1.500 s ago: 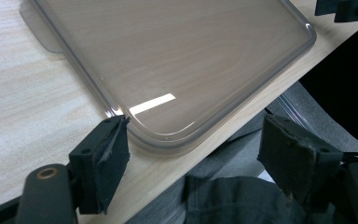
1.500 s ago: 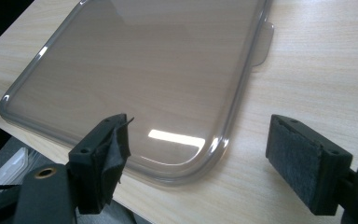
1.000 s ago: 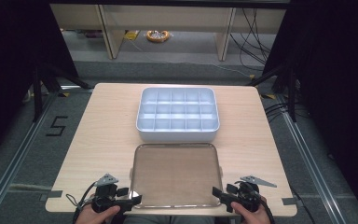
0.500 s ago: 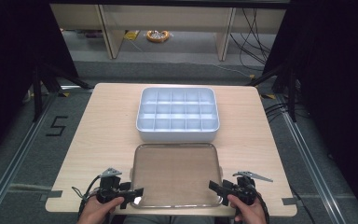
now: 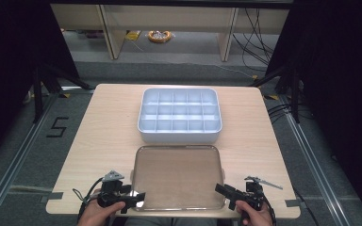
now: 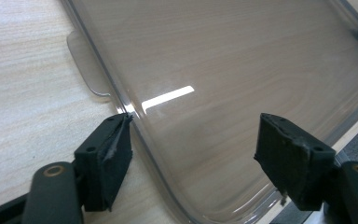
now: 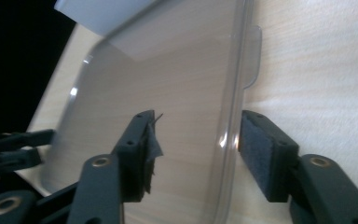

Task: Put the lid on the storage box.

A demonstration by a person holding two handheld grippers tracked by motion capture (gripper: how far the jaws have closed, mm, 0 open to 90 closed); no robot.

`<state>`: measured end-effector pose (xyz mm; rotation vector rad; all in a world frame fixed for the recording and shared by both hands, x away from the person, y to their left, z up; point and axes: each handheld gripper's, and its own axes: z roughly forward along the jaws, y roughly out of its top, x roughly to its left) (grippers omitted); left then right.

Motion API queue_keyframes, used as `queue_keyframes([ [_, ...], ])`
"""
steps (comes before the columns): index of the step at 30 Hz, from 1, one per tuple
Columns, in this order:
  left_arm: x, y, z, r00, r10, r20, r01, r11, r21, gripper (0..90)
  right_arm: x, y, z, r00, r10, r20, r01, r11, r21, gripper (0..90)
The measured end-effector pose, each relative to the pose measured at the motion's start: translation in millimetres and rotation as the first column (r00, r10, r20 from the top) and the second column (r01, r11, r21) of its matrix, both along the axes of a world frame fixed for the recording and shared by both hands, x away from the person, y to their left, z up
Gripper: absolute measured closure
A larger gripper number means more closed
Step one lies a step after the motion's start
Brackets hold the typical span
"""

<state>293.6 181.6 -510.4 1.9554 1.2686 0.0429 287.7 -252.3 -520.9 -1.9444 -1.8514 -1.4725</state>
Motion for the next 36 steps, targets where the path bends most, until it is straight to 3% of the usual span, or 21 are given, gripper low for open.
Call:
queue_keyframes([
  [2, -0.4, -0.4, -0.5, 0.9997, 0.023, -0.004, -0.023, 0.9994, -0.027, 26.3, -3.3, -1.2, 0.8, 1.0, 0.001, -0.004, -0.001, 0.9976, 0.069, 54.8],
  [4, -0.2, 0.0, -0.9, 0.9999, 0.008, -0.007, -0.009, 0.9993, -0.036, 28.2, -5.6, -1.2, 1.6, 0.999, 0.032, -0.032, -0.028, 0.9903, 0.136, 62.8],
  [5, -0.7, -1.0, -1.1, 1.0, 0.004, -0.008, -0.005, 0.9992, -0.039, 29.6, -4.9, 0.8, -1.9, 0.9985, 0.054, 0.005, -0.055, 0.9907, 0.125, 62.2],
  [7, -1.5, -1.9, -0.6, 1.0, -0.007, 0.0, 0.007, 0.9998, -0.02, 29.1, -5.6, 6.8, 3.4, 0.9961, 0.075, 0.047, -0.076, 0.9969, 0.021, 58.8],
  [8, -0.9, -1.4, -0.7, 0.9999, -0.01, -0.002, 0.01, 0.9998, -0.015, 28.3, -5.2, 5.7, 5.2, 0.9925, 0.097, 0.075, -0.098, 0.9952, 0.007, 59.9],
  [10, -0.4, -1.9, -1.3, 1.0, 0.005, -0.004, -0.005, 0.9992, -0.04, 27.8, -7.7, 5.1, 9.4, 0.9923, 0.101, 0.071, -0.104, 0.9942, 0.03, 60.3],
  [15, 1.6, -2.9, -1.4, 0.9995, -0.029, -0.012, 0.029, 0.9982, -0.052, 21.0, -9.2, 4.0, 11.5, 0.9806, 0.142, 0.135, -0.142, 0.9898, -0.015, 59.6],
  [18, 3.2, -3.3, -1.6, 0.9984, -0.057, 0.006, 0.057, 0.998, -0.027, 16.6, -10.1, 4.5, 18.0, 0.9602, 0.189, 0.206, -0.178, 0.9817, -0.066, 58.4],
  [20, 4.9, -3.2, -2.2, 0.9993, -0.038, -0.004, 0.038, 0.9977, -0.056, 16.6, -11.7, 3.8, 21.3, 0.9539, 0.204, 0.22, -0.188, 0.9779, -0.09, 58.3],
  [21, 6.2, -2.0, -2.1, 0.9993, -0.036, -0.01, 0.035, 0.9975, -0.062, 16.6, -14.1, 4.9, 24.2, 0.955, 0.209, 0.21, -0.2, 0.9776, -0.066, 58.3],
  [23, 9.0, -0.4, -2.8, 0.9994, -0.03, -0.016, 0.029, 0.9961, -0.083, 16.7, -17.1, 6.2, 27.2, 0.9527, 0.213, 0.217, -0.203, 0.9768, -0.07, 58.3],
  [24, 10.6, -0.4, -2.5, 0.9995, -0.018, -0.024, 0.016, 0.996, -0.088, 16.6, -17.3, 5.5, 28.9, 0.9445, 0.228, 0.236, -0.216, 0.9734, -0.077, 58.3],
  [26, 13.9, -0.9, -2.2, 0.9993, -0.017, -0.034, 0.014, 0.9956, -0.092, 14.4, -20.9, 7.5, 32.6, 0.9444, 0.231, 0.234, -0.218, 0.9727, -0.08, 58.2],
  [27, 15.1, -0.3, -2.5, 0.9994, -0.013, -0.031, 0.01, 0.9954, -0.095, 14.0, -19.4, 6.7, 32.0, 0.9245, 0.255, 0.283, -0.229, 0.9657, -0.122, 58.2],
  [28, 15.8, 0.3, -2.6, 0.9992, -0.002, -0.039, -0.002, 0.9941, -0.109, 14.1, -21.5, 6.7, 34.8, 0.9246, 0.264, 0.275, -0.239, 0.9634, -0.121, 58.3],
  [29, 17.0, 2.2, -2.6, 0.999, -0.004, -0.045, -0.001, 0.9936, -0.113, 14.1, -21.2, 6.6, 35.1, 0.9086, 0.28, 0.31, -0.247, 0.9587, -0.14, 58.2],
  [30, 17.0, 2.2, -2.6, 0.999, -0.004, -0.045, -0.001, 0.9936, -0.113, 14.1, -21.2, 6.6, 35.1, 0.9086, 0.28, 0.31, -0.247, 0.9587, -0.14, 58.2],
  [32, 18.5, 4.0, -3.3, 0.9987, -0.003, -0.05, -0.004, 0.9908, -0.135, 14.3, -25.5, 7.2, 38.2, 0.8961, 0.297, 0.33, -0.259, 0.9535, -0.155, 58.3],
  [34, 18.8, 3.7, -3.7, 0.9988, 0.0, -0.049, -0.006, 0.9901, -0.14, 14.3, -27.2, 6.6, 37.9, 0.8962, 0.298, 0.329, -0.266, 0.9538, -0.139, 58.3],
  [35, 19.1, 4.1, -3.5, 0.9988, -0.008, -0.049, 0.001, 0.9909, -0.135, 14.2, -28.8, 6.9, 37.5, 0.9041, 0.291, 0.313, -0.265, 0.9563, -0.124, 58.3],
  [36, 19.1, 4.1, -3.5, 0.9988, -0.008, -0.049, 0.001, 0.9909, -0.135, 14.2, -28.8, 6.9, 37.5, 0.9041, 0.291, 0.313, -0.265, 0.9563, -0.124, 58.3],
])
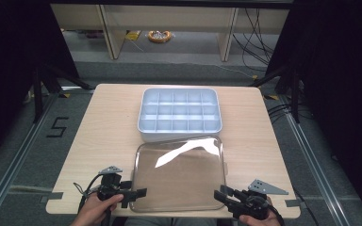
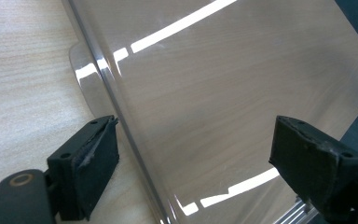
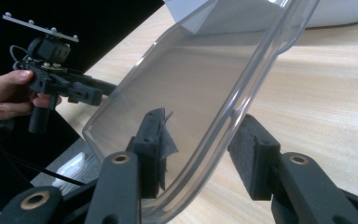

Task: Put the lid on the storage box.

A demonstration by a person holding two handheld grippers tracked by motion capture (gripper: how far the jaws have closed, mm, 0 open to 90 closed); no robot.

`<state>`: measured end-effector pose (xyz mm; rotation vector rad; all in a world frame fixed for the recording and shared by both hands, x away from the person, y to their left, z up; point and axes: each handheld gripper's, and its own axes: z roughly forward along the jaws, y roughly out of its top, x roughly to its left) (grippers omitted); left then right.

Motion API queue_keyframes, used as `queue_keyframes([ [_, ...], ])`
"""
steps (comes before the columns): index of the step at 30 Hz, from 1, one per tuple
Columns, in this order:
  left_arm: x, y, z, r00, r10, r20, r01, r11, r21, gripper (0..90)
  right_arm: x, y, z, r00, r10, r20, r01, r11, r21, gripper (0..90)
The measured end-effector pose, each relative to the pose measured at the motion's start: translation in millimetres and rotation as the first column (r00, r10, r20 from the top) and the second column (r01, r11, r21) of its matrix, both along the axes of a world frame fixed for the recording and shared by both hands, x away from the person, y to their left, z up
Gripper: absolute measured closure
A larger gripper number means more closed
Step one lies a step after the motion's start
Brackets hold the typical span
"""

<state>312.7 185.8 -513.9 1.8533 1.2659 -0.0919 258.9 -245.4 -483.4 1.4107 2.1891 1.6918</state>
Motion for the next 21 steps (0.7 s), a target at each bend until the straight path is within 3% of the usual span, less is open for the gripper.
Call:
queue_keyframes([
  [2, 0.0, -0.3, -0.4, 1.0, 0.004, 0.002, -0.004, 1.0, -0.006, 14.2, 3.3, -2.6, -4.1, 0.9987, 0.019, 0.047, -0.018, 0.9998, -0.011, 58.3],
  [11, 1.1, 1.4, -0.9, 0.9999, 0.013, -0.012, -0.013, 0.9995, -0.03, 14.3, 0.1, -2.5, -0.6, 0.9944, 0.048, 0.095, -0.048, 0.9989, 0.0, 58.4],
  [17, -0.9, 0.9, 0.7, 0.9993, 0.016, -0.034, -0.017, 0.9995, -0.026, 15.1, -3.6, -4.1, 1.9, 0.9943, 0.058, 0.089, -0.058, 0.9983, -0.008, 58.5],
  [18, -1.6, 0.9, 0.8, 0.9991, 0.013, -0.041, -0.014, 0.9994, -0.033, 15.2, -3.3, -4.8, 1.0, 0.9914, 0.059, 0.116, -0.057, 0.9981, -0.023, 58.6],
  [19, -1.7, 1.4, 0.9, 0.9992, 0.004, -0.04, -0.006, 0.9996, -0.028, 15.2, -4.1, -3.9, 1.5, 0.9913, 0.065, 0.114, -0.064, 0.9979, -0.008, 58.6],
  [20, -1.6, 1.2, 0.8, 0.9989, 0.006, -0.046, -0.007, 0.9994, -0.035, 15.5, -3.6, -5.5, 2.0, 0.9902, 0.055, 0.128, -0.05, 0.9978, -0.044, 58.9],
  [21, -1.3, 1.2, 0.8, 0.9987, 0.002, -0.052, -0.004, 0.9991, -0.042, 15.6, -3.5, -5.9, 1.7, 0.9896, 0.059, 0.131, -0.053, 0.9974, -0.048, 59.0],
])
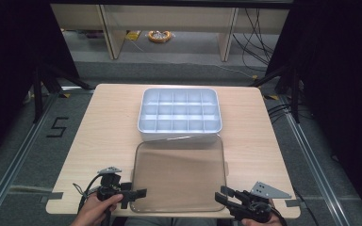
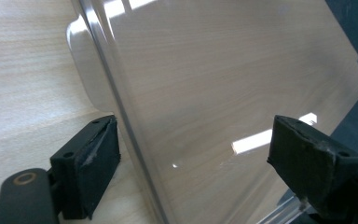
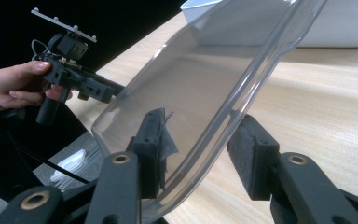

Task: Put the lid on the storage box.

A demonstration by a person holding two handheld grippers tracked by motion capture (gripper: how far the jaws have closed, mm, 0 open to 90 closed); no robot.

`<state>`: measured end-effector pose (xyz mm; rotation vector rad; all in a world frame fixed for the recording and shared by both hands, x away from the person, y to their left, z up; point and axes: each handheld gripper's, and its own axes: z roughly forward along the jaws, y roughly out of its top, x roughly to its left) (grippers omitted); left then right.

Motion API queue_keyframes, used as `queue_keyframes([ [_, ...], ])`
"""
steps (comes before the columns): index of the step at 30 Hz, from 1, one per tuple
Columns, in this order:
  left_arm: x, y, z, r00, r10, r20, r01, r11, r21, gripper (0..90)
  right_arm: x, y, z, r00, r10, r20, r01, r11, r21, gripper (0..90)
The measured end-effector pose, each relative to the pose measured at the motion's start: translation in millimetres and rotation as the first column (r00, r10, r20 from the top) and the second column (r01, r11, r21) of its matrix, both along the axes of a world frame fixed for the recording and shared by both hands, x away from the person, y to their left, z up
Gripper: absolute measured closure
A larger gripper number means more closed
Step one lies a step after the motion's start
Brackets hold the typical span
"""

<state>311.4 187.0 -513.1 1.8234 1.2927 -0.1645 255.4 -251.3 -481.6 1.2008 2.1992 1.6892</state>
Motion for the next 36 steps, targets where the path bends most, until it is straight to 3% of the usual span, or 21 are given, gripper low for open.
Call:
queue_keyframes([
  [1, 0.2, 1.5, 0.1, 0.9998, -0.022, -0.003, 0.022, 0.9997, 0.009, 15.7, 0.2, 1.2, -1.2, 0.9999, 0.015, -0.001, -0.015, 0.9995, 0.027, 59.0],
  [2, 0.2, 1.5, 0.1, 0.9998, -0.022, -0.003, 0.022, 0.9997, 0.009, 15.7, -0.4, 0.7, -0.9, 0.9998, 0.017, -0.007, -0.017, 0.9997, 0.017, 59.0],
  [5, 0.2, 1.1, -0.4, 0.9999, -0.014, -0.004, 0.014, 0.9999, -0.002, 15.6, -0.5, 0.6, -0.3, 0.9999, 0.015, 0.008, -0.016, 0.9997, 0.018, 59.1],
  [10, 0.8, -3.8, -1.1, 0.9997, 0.023, 0.009, -0.023, 0.9996, -0.015, 15.2, 1.3, 1.4, -2.4, 0.9997, 0.006, -0.024, -0.006, 0.9997, 0.023, 58.9],
  [11, 0.7, -3.2, -0.9, 0.9994, 0.034, 0.01, -0.034, 0.9994, -0.01, 17.8, 1.4, 1.4, -2.5, 0.999, -0.002, -0.045, 0.002, 0.9999, 0.012, 58.8],
  [13, 0.5, -3.0, -1.3, 0.9984, 0.055, 0.01, -0.055, 0.9984, -0.011, 28.9, 4.5, 0.2, -4.1, 0.9998, -0.007, -0.02, 0.007, 0.9999, -0.012, 58.4],
  [14, 0.9, -0.2, -1.5, 0.9973, 0.073, 0.001, -0.073, 0.9964, -0.043, 32.1, 4.8, -0.4, -5.6, 0.9958, -0.049, -0.077, 0.048, 0.9987, -0.018, 57.7],
  [15, 0.9, 2.1, -0.6, 0.9982, 0.058, 0.016, -0.058, 0.9976, -0.038, 34.7, 6.0, -1.2, -7.6, 0.9945, -0.054, -0.09, 0.053, 0.9985, -0.009, 57.7],
  [17, -1.1, 1.7, 3.6, 0.9945, 0.075, 0.073, -0.072, 0.9963, -0.047, 40.9, 7.0, -2.5, -8.8, 0.9904, -0.092, -0.103, 0.087, 0.9947, -0.055, 57.6],
  [20, -4.7, 0.7, 11.7, 0.9817, 0.084, 0.171, -0.08, 0.9964, -0.029, 47.5, 6.3, -0.8, -10.1, 0.9823, -0.115, -0.148, 0.101, 0.9903, -0.096, 58.2],
  [21, -5.6, 0.7, 13.9, 0.9781, 0.088, 0.189, -0.085, 0.9962, -0.021, 48.9, 8.8, -1.7, -12.6, 0.9869, -0.119, -0.109, 0.105, 0.9865, -0.126, 58.8],
  [22, -6.5, 0.7, 15.3, 0.9738, 0.085, 0.211, -0.086, 0.9963, -0.005, 50.6, 7.5, 0.3, -11.9, 0.9801, -0.125, -0.155, 0.107, 0.987, -0.12, 59.4],
  [23, -7.4, 0.8, 16.2, 0.9705, 0.081, 0.227, -0.086, 0.9962, 0.012, 52.6, 9.1, -0.9, -12.7, 0.9836, -0.122, -0.133, 0.103, 0.9845, -0.142, 59.6],
  [25, -8.6, 0.7, 17.2, 0.9679, 0.083, 0.237, -0.093, 0.9952, 0.032, 54.5, 10.0, 0.5, -13.6, 0.9823, -0.124, -0.14, 0.108, 0.9868, -0.121, 60.2],
  [26, -8.7, 0.7, 17.5, 0.9673, 0.079, 0.241, -0.092, 0.9948, 0.043, 55.4, 8.1, 2.5, -11.8, 0.9742, -0.139, -0.178, 0.121, 0.9868, -0.108, 60.2],
  [27, -8.9, -0.1, 18.0, 0.9653, 0.083, 0.248, -0.097, 0.9941, 0.047, 56.6, 11.6, 1.5, -13.9, 0.9826, -0.126, -0.137, 0.111, 0.9875, -0.111, 60.1],
  [29, -9.1, 0.0, 19.8, 0.9617, 0.071, 0.265, -0.092, 0.9934, 0.068, 58.1, 11.8, 3.4, -11.9, 0.9744, -0.149, -0.169, 0.131, 0.9852, -0.11, 60.2],
  [30, -9.2, -0.2, 21.2, 0.9603, 0.066, 0.271, -0.09, 0.9931, 0.075, 58.8, 15.6, 1.9, -13.3, 0.9791, -0.155, -0.133, 0.137, 0.9816, -0.133, 60.2],
  [31, -9.2, -0.2, 21.2, 0.9603, 0.066, 0.271, -0.09, 0.9931, 0.075, 59.3, 14.5, 4.4, -11.0, 0.9701, -0.166, -0.178, 0.147, 0.9826, -0.114, 60.2],
  [32, -8.5, -0.8, 23.8, 0.9536, 0.068, 0.293, -0.096, 0.9918, 0.084, 59.8, 17.6, 4.2, -11.3, 0.9737, -0.172, -0.149, 0.156, 0.981, -0.115, 60.2],
  [36, -2.4, -1.3, 32.3, 0.9462, 0.065, 0.317, -0.103, 0.9893, 0.104, 60.5, 26.5, 3.9, -5.1, 0.9793, -0.168, -0.113, 0.154, 0.9806, -0.121, 59.2],
])
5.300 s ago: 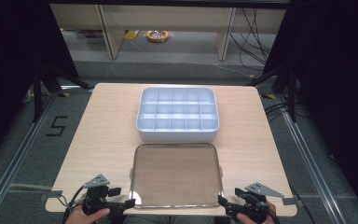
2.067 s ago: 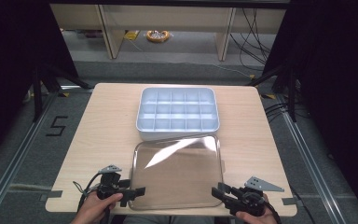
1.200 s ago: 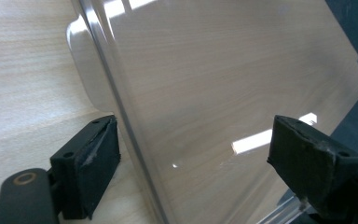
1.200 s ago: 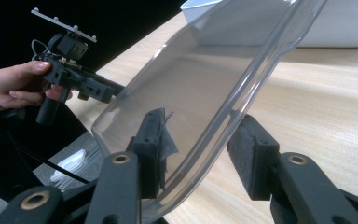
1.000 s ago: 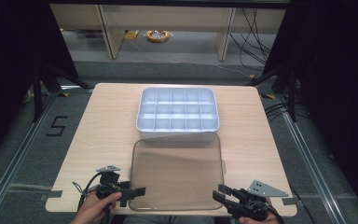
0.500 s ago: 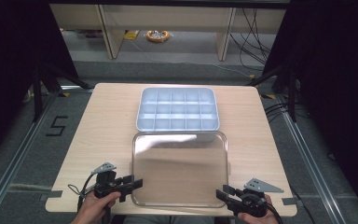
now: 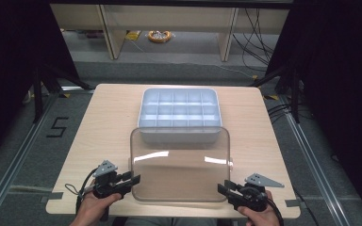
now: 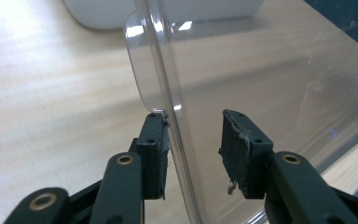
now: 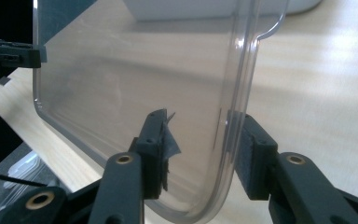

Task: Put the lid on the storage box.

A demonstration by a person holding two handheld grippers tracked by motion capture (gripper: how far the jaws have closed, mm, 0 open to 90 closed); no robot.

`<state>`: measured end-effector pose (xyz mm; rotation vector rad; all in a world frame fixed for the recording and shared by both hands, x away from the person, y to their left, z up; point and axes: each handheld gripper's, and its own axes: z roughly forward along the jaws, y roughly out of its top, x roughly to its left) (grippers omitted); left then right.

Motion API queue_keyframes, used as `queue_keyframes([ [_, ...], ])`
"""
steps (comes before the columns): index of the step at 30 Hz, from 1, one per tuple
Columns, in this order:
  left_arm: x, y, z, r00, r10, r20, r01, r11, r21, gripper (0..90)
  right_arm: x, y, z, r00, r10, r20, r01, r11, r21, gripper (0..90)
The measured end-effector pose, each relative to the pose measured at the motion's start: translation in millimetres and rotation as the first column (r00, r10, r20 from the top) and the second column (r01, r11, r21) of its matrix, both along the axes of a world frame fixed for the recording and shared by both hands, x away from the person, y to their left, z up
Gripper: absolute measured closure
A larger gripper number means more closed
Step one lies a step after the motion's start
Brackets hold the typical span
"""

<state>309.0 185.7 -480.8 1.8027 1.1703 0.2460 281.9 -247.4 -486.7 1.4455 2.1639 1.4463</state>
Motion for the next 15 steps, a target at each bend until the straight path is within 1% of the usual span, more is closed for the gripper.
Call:
queue_keyframes([
  [1, 2.2, -0.5, 2.6, 1.0, 0.005, 0.005, -0.005, 1.0, 0.003, 60.4, 1.9, 0.5, 3.0, 1.0, 0.002, -0.008, -0.002, 1.0, 0.008, 58.9],
  [2, 2.2, -0.5, 2.6, 1.0, 0.005, 0.005, -0.005, 1.0, 0.003, 60.5, 5.3, 0.9, 4.9, 0.9999, -0.008, 0.007, 0.008, 0.9999, -0.007, 58.8],
  [3, 7.4, -2.4, 7.3, 0.9996, 0.01, 0.025, -0.01, 0.9998, 0.015, 60.3, 9.7, 1.1, 7.4, 0.9998, -0.012, 0.013, 0.012, 0.9999, -0.009, 58.7],
  [4, 10.4, -2.3, 9.4, 0.9994, 0.008, 0.035, -0.008, 0.9998, 0.019, 60.2, 12.0, 1.2, 9.2, 0.9997, -0.016, 0.016, 0.016, 0.9997, -0.017, 58.7],
  [5, 13.4, -2.3, 11.9, 0.9992, 0.011, 0.038, -0.012, 0.9998, 0.016, 60.4, 15.5, 2.1, 11.3, 0.9997, -0.013, 0.019, 0.013, 0.9999, -0.009, 58.6],
  [6, 13.4, -2.3, 11.9, 0.9992, 0.011, 0.038, -0.012, 0.9998, 0.016, 60.5, 19.0, 2.9, 13.7, 0.9996, -0.015, 0.022, 0.015, 0.9999, 0.0, 58.4],
  [7, 19.3, -2.2, 16.5, 0.9988, 0.013, 0.048, -0.013, 0.9997, 0.019, 60.5, 23.2, 3.4, 15.8, 0.9992, -0.019, 0.035, 0.02, 0.9998, -0.008, 58.1],
  [8, 22.3, -2.2, 18.7, 0.9986, 0.014, 0.051, -0.014, 0.9998, 0.014, 60.4, 24.8, 5.6, 20.0, 0.999, -0.046, 0.001, 0.046, 0.9989, 0.004, 57.9],
  [9, 25.4, -2.5, 20.9, 0.9985, 0.016, 0.052, -0.016, 0.9998, 0.011, 60.4, 29.5, 5.2, 22.2, 0.9987, -0.049, 0.01, 0.049, 0.9988, 0.006, 57.5],
  [10, 28.7, -2.8, 23.0, 0.9985, 0.017, 0.051, -0.017, 0.9998, 0.006, 60.5, 37.2, 3.3, 23.0, 0.9981, -0.036, 0.05, 0.036, 0.9993, -0.002, 57.1],
  [11, 31.8, -3.4, 25.2, 0.9983, 0.026, 0.052, -0.026, 0.9997, 0.001, 60.6, 41.9, 3.3, 26.0, 0.998, -0.036, 0.051, 0.036, 0.9993, 0.006, 56.6],
  [12, 35.3, -4.0, 27.6, 0.9981, 0.023, 0.058, -0.024, 0.9997, 0.005, 60.6, 46.2, 4.6, 28.9, 0.9976, -0.052, 0.047, 0.051, 0.9986, 0.015, 56.2],
  [13, 38.6, -5.2, 30.2, 0.9975, 0.031, 0.064, -0.031, 0.9995, 0.004, 60.5, 49.6, 6.1, 32.7, 0.9975, -0.066, 0.027, 0.065, 0.9976, 0.024, 55.7],
  [14, 38.6, -5.2, 30.2, 0.9975, 0.031, 0.064, -0.031, 0.9995, 0.004, 60.6, 49.6, 6.1, 32.7, 0.9975, -0.066, 0.027, 0.065, 0.9976, 0.024, 55.7],
  [15, 46.5, -5.1, 34.9, 0.9966, 0.039, 0.072, -0.039, 0.9992, -0.005, 60.8, 59.6, 5.6, 37.7, 0.996, -0.069, 0.057, 0.069, 0.9976, -0.002, 55.5],
])
